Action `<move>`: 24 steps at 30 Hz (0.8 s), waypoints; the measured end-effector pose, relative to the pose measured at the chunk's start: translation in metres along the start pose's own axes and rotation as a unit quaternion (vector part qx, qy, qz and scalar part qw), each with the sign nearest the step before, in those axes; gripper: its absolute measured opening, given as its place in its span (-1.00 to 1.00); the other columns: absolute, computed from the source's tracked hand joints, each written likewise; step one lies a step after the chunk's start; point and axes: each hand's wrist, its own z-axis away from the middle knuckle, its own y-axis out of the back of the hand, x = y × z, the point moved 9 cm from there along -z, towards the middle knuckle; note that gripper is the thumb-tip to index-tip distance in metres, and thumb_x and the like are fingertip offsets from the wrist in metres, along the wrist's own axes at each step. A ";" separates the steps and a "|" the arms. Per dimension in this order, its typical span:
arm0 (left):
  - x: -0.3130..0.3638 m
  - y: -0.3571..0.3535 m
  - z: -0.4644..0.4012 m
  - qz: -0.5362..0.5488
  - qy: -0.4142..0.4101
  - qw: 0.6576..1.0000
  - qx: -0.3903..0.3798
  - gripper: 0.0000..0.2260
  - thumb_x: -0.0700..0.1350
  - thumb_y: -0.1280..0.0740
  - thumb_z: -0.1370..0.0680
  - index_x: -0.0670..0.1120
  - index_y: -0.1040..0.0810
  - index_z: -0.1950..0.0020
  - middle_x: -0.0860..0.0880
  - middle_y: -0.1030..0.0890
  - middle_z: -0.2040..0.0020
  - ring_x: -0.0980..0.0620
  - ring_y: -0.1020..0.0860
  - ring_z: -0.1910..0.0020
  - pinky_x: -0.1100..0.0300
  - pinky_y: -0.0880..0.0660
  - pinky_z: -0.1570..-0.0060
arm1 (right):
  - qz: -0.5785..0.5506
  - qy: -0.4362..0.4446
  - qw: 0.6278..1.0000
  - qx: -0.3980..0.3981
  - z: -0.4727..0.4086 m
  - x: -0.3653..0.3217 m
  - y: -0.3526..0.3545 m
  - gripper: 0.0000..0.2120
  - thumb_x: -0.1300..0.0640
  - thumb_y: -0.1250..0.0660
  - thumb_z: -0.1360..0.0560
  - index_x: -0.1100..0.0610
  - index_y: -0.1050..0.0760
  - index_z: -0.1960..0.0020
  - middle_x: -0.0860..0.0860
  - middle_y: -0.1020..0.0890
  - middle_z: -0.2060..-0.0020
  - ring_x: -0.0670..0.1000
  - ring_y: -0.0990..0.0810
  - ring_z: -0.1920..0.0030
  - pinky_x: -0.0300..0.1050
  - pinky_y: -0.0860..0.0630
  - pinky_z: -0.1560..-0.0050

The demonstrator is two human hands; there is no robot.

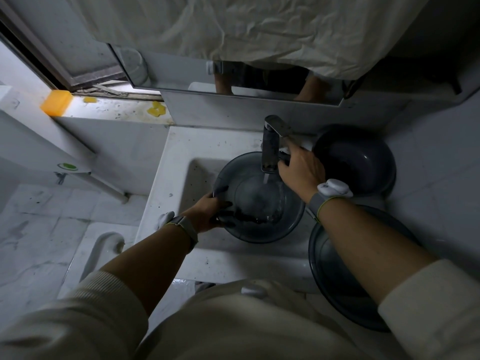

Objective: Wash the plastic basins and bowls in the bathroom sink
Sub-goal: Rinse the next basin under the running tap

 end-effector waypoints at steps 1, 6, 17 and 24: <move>0.001 0.001 0.000 0.001 -0.004 1.000 0.006 -0.59 -0.30 -0.38 -0.66 0.08 -0.53 -0.43 -0.20 -0.60 -0.31 -0.30 -0.64 -0.24 -0.42 -0.65 -0.15 | -0.005 -0.002 1.000 0.005 0.001 0.000 0.001 -0.54 0.04 -0.29 -0.51 -0.08 -0.35 -0.39 0.10 -0.67 -0.06 0.26 -0.65 0.04 -0.10 -0.39 0.27; -0.001 0.003 0.002 -0.021 0.011 1.000 0.019 -0.71 -0.14 -0.34 -0.70 0.03 -0.52 -0.43 -0.25 -0.68 -0.26 -0.33 -0.68 -0.21 -0.37 -0.69 -0.10 | -0.026 -0.016 0.999 0.032 0.003 0.002 0.007 -0.60 0.06 -0.32 -0.50 0.00 -0.32 -0.30 0.11 -0.67 -0.01 0.25 -0.66 0.10 -0.17 -0.34 0.33; -0.005 0.000 0.007 -0.031 0.040 0.999 0.018 -0.70 0.05 -0.41 -0.65 -0.09 -0.57 -0.29 -0.30 -0.68 -0.21 -0.36 -0.73 -0.08 -0.23 -0.74 0.01 | 0.007 -0.002 1.000 0.017 0.003 -0.005 0.006 -0.32 0.04 -0.29 -0.48 -0.14 -0.12 -0.54 0.15 -0.66 0.03 0.28 -0.65 0.14 0.00 -0.55 0.27; -0.001 0.008 0.011 -0.005 0.012 0.999 0.040 -0.81 -0.12 -0.25 -0.75 -0.07 -0.46 -0.37 -0.35 -0.64 -0.23 -0.40 -0.68 -0.16 -0.30 -0.70 -0.01 | 0.021 0.026 0.999 0.033 0.006 -0.008 0.007 -0.40 0.05 -0.31 -0.48 -0.13 -0.20 -0.47 0.09 -0.68 0.04 0.26 -0.66 0.16 -0.09 -0.42 0.33</move>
